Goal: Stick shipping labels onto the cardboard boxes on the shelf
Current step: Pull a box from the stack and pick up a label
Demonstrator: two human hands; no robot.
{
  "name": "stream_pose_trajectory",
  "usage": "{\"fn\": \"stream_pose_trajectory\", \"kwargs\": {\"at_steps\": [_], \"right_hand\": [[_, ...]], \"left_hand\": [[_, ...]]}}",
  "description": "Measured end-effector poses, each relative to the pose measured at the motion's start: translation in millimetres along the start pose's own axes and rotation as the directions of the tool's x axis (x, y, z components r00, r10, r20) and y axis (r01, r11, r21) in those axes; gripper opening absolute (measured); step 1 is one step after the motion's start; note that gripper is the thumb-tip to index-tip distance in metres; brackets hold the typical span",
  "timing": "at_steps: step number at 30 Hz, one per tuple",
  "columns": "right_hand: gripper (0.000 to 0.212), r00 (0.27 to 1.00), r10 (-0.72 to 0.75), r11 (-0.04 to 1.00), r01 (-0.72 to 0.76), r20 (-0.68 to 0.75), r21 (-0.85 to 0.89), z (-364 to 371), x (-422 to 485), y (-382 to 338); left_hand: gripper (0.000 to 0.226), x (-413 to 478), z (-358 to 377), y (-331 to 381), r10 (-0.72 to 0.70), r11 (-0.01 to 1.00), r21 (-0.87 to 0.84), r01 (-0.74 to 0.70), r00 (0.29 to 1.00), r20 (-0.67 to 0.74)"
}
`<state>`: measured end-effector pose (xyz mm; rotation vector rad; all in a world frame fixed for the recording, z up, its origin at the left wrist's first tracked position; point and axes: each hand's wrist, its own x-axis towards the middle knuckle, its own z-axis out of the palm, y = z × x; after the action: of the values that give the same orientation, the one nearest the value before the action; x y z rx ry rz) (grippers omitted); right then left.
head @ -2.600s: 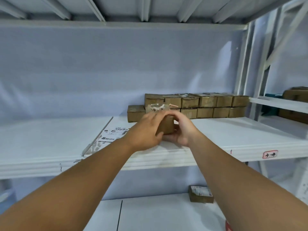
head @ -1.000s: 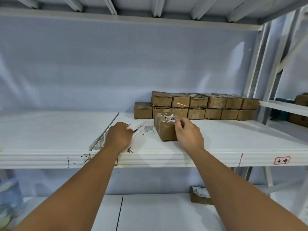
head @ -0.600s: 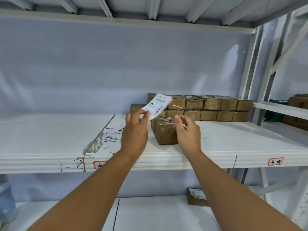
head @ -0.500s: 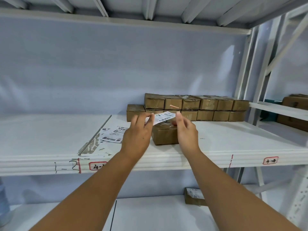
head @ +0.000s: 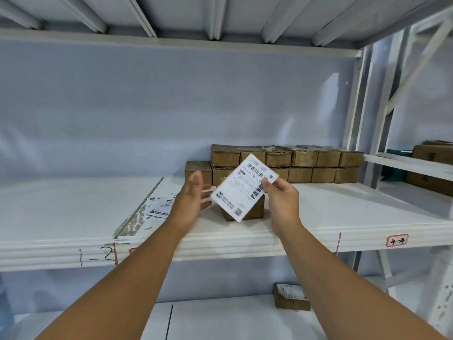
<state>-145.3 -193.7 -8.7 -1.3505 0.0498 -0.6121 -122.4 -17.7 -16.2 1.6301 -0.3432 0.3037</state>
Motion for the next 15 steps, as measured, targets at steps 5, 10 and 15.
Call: {"fn": "stream_pose_trajectory", "kwargs": {"at_steps": [5, 10, 15], "right_hand": [[0.011, 0.975, -0.106, 0.893, 0.180, 0.197, -0.411, 16, 0, -2], [0.020, 0.920, -0.107, 0.611, 0.360, 0.377, -0.705, 30, 3, -11], [0.016, 0.919, -0.132, 0.522, 0.384, 0.373, -0.762, 37, 8, -21]], "left_hand": [[0.036, 4, -6, 3, -0.188, 0.935, -0.294, 0.200, 0.980, 0.069], [0.017, 5, -11, 3, -0.164, 0.898, -0.413, 0.152, 0.986, 0.006], [0.011, 6, -11, 2, -0.186, 0.910, -0.377, 0.172, 0.983, 0.000]]}}
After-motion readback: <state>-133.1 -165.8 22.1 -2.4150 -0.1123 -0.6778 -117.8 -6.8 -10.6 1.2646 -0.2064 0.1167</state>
